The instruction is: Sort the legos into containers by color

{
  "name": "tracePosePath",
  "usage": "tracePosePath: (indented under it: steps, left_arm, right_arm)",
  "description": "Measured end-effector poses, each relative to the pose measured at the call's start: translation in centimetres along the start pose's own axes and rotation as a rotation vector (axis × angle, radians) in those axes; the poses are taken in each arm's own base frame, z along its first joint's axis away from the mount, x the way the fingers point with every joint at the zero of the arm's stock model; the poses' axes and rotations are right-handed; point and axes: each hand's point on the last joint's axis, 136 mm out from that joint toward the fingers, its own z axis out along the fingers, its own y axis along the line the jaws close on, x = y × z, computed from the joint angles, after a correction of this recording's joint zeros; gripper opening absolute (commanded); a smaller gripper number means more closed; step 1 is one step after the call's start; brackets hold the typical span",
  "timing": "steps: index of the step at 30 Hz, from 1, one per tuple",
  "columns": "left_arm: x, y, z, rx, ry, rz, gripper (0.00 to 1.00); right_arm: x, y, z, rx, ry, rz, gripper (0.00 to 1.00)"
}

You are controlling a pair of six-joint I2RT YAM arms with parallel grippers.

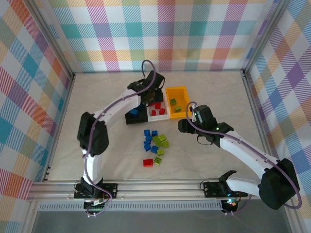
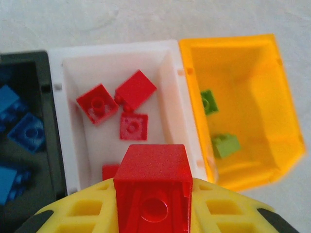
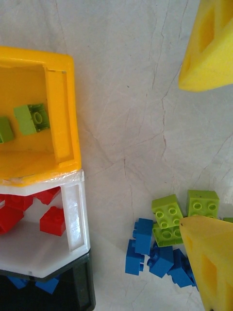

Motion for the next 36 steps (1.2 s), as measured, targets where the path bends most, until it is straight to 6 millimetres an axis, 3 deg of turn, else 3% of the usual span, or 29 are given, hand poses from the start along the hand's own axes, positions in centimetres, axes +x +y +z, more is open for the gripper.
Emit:
tracePosePath:
  steps: [4,8,12,16,20,24,27,32,36]
  left_arm:
    - [-0.1,1.0,3.5,-0.070,0.048,0.009,0.29]
    - [0.8,1.3,5.2,-0.091,0.101,0.017,0.58]
    - [0.9,0.6,4.4,-0.053,0.114,0.011,0.83]
    - [0.0,-0.9,0.4,0.028,0.077,0.007,1.00]
    - [0.2,-1.8,-7.1,0.146,-0.003,0.001,1.00]
    - [2.8,-1.0,-14.5,0.258,-0.086,-0.012,1.00]
    - [6.2,1.4,-17.3,0.287,-0.102,-0.040,1.00]
    - [11.8,8.0,-17.8,0.174,-0.094,-0.099,1.00]
    - [13.2,11.9,-20.5,0.127,-0.158,-0.137,1.00]
  right_arm:
    - [0.3,0.1,-0.2,-0.012,0.002,0.002,0.69]
    - [1.1,0.1,0.0,-0.028,0.026,0.003,0.72]
    - [1.5,0.7,0.0,-0.061,0.044,0.002,0.71]
    - [2.1,1.8,0.0,-0.101,0.066,-0.015,0.70]
    - [4.1,4.1,0.6,-0.149,0.126,-0.073,0.70]
    - [7.4,6.5,2.0,-0.188,0.222,-0.150,0.69]
    - [10.0,8.7,2.8,-0.222,0.296,-0.226,0.69]
    - [13.7,13.8,3.6,-0.312,0.383,-0.406,0.69]
    - [15.0,17.4,4.3,-0.375,0.412,-0.516,0.69]
